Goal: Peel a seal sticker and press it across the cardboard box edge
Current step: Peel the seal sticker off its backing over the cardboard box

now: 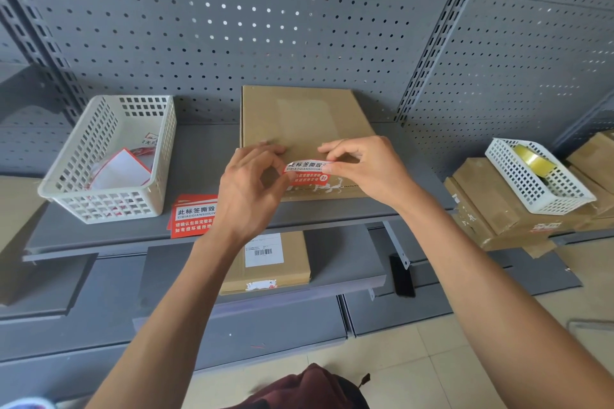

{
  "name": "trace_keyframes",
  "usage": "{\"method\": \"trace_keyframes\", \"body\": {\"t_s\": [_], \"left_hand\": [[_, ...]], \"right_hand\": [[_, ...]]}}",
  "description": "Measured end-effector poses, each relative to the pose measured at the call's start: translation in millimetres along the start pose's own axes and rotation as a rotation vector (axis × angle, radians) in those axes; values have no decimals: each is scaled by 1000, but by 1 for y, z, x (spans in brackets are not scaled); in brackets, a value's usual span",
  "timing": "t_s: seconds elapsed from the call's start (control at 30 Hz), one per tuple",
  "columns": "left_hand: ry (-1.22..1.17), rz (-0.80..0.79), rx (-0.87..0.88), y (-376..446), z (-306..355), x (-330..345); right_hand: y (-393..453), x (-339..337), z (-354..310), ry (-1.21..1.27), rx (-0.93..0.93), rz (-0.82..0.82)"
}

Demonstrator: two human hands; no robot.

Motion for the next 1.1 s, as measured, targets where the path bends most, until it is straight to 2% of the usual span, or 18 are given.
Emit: {"method": "trace_keyframes", "body": {"t_s": [1.1], "left_hand": [[15,-109,59,1,8,-3]], "right_hand": [[-3,0,0,22,31,3]]}}
Point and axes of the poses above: each hand's wrist, its own y-axis towards the middle knuckle, its own x-axis out of the palm, z = x × y, the point moved 9 cm from there along y, towards the middle knuckle, and after that the axes turned 14 degrees about y, right-handed, at the moved point
